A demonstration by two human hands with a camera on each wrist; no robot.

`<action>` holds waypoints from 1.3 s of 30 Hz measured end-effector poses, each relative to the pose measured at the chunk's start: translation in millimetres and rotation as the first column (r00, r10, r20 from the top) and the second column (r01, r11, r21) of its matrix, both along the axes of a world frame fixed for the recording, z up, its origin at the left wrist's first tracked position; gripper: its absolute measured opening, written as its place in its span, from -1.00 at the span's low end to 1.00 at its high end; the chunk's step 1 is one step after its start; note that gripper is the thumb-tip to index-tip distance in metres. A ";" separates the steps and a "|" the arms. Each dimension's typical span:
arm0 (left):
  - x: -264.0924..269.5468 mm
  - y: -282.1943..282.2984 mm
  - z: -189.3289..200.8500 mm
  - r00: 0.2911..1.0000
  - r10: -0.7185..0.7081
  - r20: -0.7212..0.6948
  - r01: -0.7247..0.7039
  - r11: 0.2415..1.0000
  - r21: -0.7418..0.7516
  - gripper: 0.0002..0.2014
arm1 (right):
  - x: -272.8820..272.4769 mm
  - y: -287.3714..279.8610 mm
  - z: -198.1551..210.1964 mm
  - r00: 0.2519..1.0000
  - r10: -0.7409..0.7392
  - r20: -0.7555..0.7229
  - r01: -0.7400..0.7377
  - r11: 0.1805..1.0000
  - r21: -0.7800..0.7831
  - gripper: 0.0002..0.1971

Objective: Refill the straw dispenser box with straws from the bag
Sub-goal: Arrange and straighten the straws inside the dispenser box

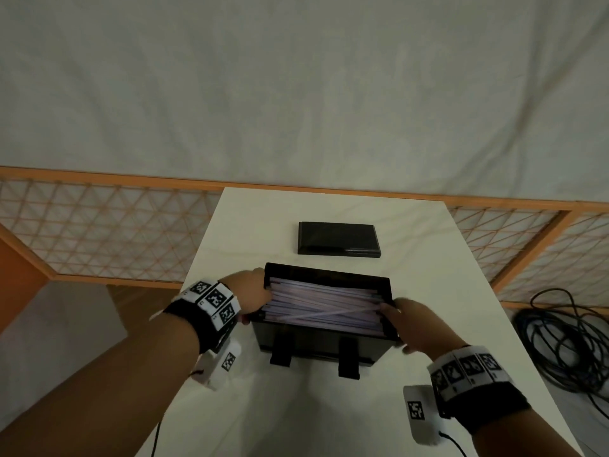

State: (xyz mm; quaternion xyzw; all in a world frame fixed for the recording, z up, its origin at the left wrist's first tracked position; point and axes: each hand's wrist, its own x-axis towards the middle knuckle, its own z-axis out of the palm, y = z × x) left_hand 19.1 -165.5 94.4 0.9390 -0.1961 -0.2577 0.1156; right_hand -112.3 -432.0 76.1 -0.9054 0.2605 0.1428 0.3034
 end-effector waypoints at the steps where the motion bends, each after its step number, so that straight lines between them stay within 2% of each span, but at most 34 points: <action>1: -3.2 -0.4 -4.5 1.000 0.000 0.002 0.000 1.000 -0.015 -0.74 | -0.7 2.1 -2.6 1.000 0.003 -0.015 -0.003 1.000 0.020 -0.70; 3: -10.7 -0.6 -10.6 0.994 0.008 0.106 -0.002 0.998 -0.064 -0.74 | -1.4 1.9 -4.9 0.997 0.053 0.065 -0.043 0.989 -0.145 -0.74; 4: -15.7 -0.6 -13.4 0.988 0.035 0.149 -0.017 0.992 -0.126 -0.73 | -3.5 -0.4 -6.9 0.987 0.050 0.155 -0.013 0.973 -0.232 -0.72; 6: -27.5 -2.7 -18.5 0.976 0.096 0.195 -0.048 0.970 -0.239 -0.67 | -5.7 -4.2 -8.7 0.949 0.016 0.315 0.063 0.969 -0.240 -0.67; 9: -43.0 -9.3 -26.6 0.980 0.144 0.141 -0.108 0.966 -0.234 -0.55 | -8.3 -3.2 -14.2 0.961 0.016 0.275 0.049 0.972 -0.228 -0.74; 13: -46.3 -14.1 -31.9 0.969 0.183 0.168 -0.130 0.950 -0.283 -0.46 | -11.0 -6.0 -11.8 0.920 0.057 0.388 0.044 0.968 -0.247 -0.79; 14: -44.8 -14.7 -32.2 0.969 0.185 0.165 -0.135 0.952 -0.274 -0.45 | -10.6 -7.1 -13.8 0.925 0.070 0.373 0.033 0.964 -0.263 -0.78; 17: -44.9 -18.6 -33.7 0.974 0.192 0.121 -0.154 0.951 -0.266 -0.51 | -11.6 -8.6 -21.6 0.957 0.053 0.287 0.029 0.961 -0.276 -0.78; 21: -43.8 -21.9 -29.1 0.971 0.170 0.169 -0.109 0.941 -0.321 -0.56 | -13.3 -14.8 -18.6 0.924 0.057 0.378 0.051 0.962 -0.270 -0.79; 24: -37.3 -23.1 -30.0 0.974 0.137 0.178 -0.075 0.946 -0.317 -0.71 | -7.3 -22.7 -18.8 0.949 0.025 0.315 0.067 0.959 -0.277 -0.76; 27: -29.9 -24.4 -33.1 0.991 0.116 0.072 -0.092 0.957 -0.275 -0.90 | -1.4 -27.3 -14.6 0.972 0.038 0.232 0.030 0.958 -0.285 -0.71; 29: -28.4 -24.8 -34.7 0.992 0.124 0.033 -0.111 0.957 -0.267 -0.91 | -1.4 -22.9 -5.5 0.928 0.112 0.355 0.022 0.936 -0.351 -0.77; 30: -28.6 -25.3 -34.8 0.991 0.122 0.046 -0.106 0.961 -0.256 -0.89 | -0.9 -17.2 -0.2 0.883 0.203 0.424 -0.025 0.921 -0.389 -0.80; 31: -29.4 -25.8 -34.3 0.989 0.122 0.083 -0.100 0.966 -0.238 -0.85 | -0.8 -9.0 5.7 0.848 0.316 0.426 -0.137 0.906 -0.400 -0.82; 32: -30.4 -26.3 -33.3 0.979 0.126 0.159 -0.090 0.973 -0.215 -0.81 | -1.5 1.5 10.1 0.826 0.437 0.356 -0.303 0.877 -0.372 -0.81; 34: -31.6 -26.9 -28.1 0.904 0.092 0.418 -0.015 0.983 -0.184 -0.75 | 0.7 23.8 13.9 0.764 0.638 0.098 -0.590 0.752 -0.293 -0.73; 35: -33.1 -30.6 -26.7 0.858 0.027 0.512 0.076 0.981 -0.179 -0.73 | 1.1 29.3 13.1 0.730 0.684 -0.016 -0.660 0.697 -0.280 -0.69; 36: -32.1 -32.8 -23.3 0.821 -0.057 0.568 0.193 0.964 -0.182 -0.71 | 5.6 33.7 13.7 0.718 0.691 -0.087 -0.684 0.676 -0.274 -0.67; 38: -28.7 -37.5 -21.0 0.782 -0.293 0.550 0.428 0.894 -0.132 -0.64 | 13.8 39.1 15.1 0.722 0.674 -0.155 -0.687 0.675 -0.270 -0.64; 39: -26.8 -38.6 -20.5 0.764 -0.396 0.509 0.499 0.863 -0.077 -0.64 | 18.0 42.5 16.4 0.711 0.680 -0.179 -0.700 0.659 -0.274 -0.63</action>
